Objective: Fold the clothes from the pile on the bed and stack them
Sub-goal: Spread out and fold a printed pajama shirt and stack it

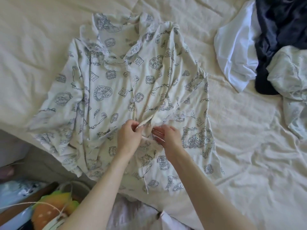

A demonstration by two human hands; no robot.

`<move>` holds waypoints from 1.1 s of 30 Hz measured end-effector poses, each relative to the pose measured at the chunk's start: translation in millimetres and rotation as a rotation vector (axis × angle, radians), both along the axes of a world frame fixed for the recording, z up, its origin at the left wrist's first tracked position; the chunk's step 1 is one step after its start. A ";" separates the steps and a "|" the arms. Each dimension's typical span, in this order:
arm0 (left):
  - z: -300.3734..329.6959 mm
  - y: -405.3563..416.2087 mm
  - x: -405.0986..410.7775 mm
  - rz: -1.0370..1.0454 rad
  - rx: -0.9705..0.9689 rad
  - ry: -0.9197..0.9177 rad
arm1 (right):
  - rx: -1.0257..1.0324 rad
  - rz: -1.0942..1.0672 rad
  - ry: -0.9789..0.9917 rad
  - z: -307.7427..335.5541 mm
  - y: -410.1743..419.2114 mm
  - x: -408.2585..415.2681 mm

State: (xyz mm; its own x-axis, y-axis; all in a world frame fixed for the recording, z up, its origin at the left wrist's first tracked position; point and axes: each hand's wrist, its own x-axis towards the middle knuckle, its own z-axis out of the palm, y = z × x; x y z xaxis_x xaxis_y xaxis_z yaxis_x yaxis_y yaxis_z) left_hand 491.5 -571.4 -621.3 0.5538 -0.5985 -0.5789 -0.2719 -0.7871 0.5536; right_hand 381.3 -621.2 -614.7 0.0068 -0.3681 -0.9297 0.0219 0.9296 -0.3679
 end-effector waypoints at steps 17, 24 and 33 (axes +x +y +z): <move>35.4 46.8 92.8 0.358 0.009 0.602 | -0.170 0.363 -0.112 17.2 62.7 9.7; 13.8 77.5 79.6 -0.051 0.151 0.271 | -0.100 0.455 -0.154 4.2 69.1 21.0; 27.4 94.9 105.6 0.256 0.055 0.574 | -0.240 0.729 0.029 7.9 96.5 34.8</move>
